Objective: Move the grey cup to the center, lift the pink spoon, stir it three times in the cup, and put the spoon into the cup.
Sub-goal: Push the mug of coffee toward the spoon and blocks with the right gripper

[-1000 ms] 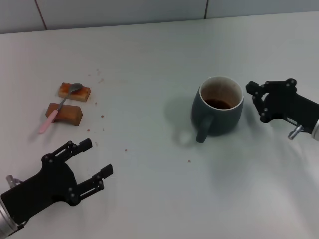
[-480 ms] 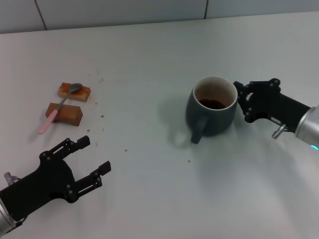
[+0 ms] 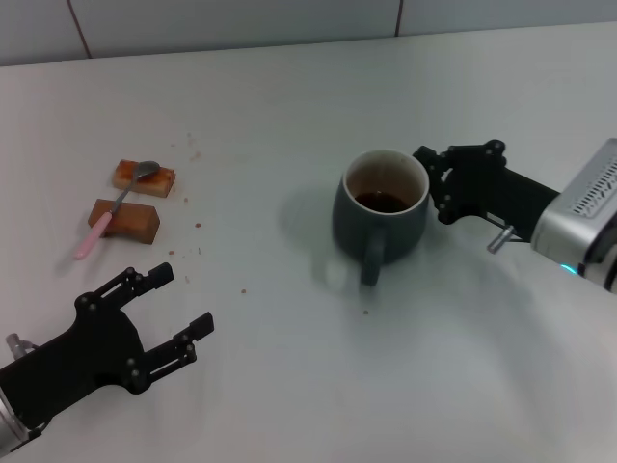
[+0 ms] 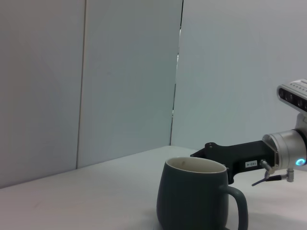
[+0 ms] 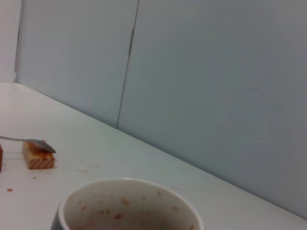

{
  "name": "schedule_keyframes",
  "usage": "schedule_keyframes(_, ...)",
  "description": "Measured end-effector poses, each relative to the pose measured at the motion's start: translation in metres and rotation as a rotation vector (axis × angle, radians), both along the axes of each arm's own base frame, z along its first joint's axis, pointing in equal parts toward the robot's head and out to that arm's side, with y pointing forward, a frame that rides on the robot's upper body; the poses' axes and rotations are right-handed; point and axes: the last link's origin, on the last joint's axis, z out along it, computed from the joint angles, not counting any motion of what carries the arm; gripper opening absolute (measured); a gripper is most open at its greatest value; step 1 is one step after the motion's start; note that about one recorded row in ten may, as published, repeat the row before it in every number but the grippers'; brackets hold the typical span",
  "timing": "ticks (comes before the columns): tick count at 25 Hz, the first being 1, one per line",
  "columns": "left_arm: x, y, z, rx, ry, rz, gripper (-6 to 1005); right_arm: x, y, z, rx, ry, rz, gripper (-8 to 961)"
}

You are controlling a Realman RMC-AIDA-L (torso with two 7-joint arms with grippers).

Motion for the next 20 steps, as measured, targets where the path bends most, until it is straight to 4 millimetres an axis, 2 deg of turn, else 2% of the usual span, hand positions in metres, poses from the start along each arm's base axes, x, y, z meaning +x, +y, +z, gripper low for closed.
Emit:
schedule_keyframes(10, -0.002, -0.001, 0.001, 0.004, 0.006, 0.0, 782, -0.018, 0.013, -0.012, 0.004, 0.032, -0.03, 29)
schedule_keyframes(20, -0.001, -0.001, 0.002, 0.005, 0.005, -0.003, 781, -0.044, 0.022, -0.025, -0.025, 0.07, -0.011, 31)
